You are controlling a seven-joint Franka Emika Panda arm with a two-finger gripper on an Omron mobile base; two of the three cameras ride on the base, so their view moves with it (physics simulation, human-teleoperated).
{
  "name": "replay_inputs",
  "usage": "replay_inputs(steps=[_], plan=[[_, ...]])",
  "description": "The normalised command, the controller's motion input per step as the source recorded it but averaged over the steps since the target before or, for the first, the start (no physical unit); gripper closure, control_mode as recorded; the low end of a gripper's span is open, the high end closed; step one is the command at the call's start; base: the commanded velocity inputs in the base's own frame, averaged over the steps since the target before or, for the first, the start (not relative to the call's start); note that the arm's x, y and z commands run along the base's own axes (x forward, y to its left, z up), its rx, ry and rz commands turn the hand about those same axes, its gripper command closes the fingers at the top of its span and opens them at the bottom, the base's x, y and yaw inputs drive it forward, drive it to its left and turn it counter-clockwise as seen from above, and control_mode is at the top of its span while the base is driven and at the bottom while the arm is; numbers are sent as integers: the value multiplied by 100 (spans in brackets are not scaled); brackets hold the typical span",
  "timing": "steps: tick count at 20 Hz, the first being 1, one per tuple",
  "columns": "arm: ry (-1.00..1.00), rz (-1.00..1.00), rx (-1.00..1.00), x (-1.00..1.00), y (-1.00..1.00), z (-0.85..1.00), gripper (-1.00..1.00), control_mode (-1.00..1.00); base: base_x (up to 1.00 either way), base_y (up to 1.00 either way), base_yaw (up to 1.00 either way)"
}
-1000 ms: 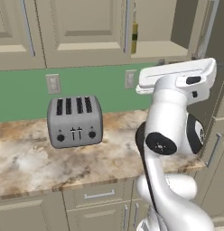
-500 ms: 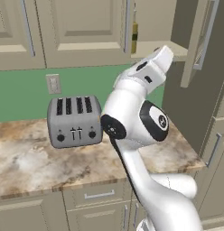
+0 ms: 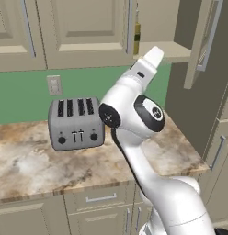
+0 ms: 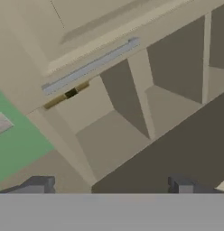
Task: Move the shaker and oil and vinegar bottle from the cabinet to the dining counter.
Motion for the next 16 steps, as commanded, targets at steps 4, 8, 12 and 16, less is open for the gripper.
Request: replay_inputs(steps=[4, 8, 12, 16], plan=[[14, -1, -5, 93, -46, -12, -100, -100, 0, 0, 0], [15, 0, -8, 88, -20, -5, -100, -100, 0, 0, 0], [9, 0, -11, 55, -9, 0, -100, -100, 0, 0, 0], [15, -6, -11, 36, -35, 0, -100, -100, 0, 0, 0]])
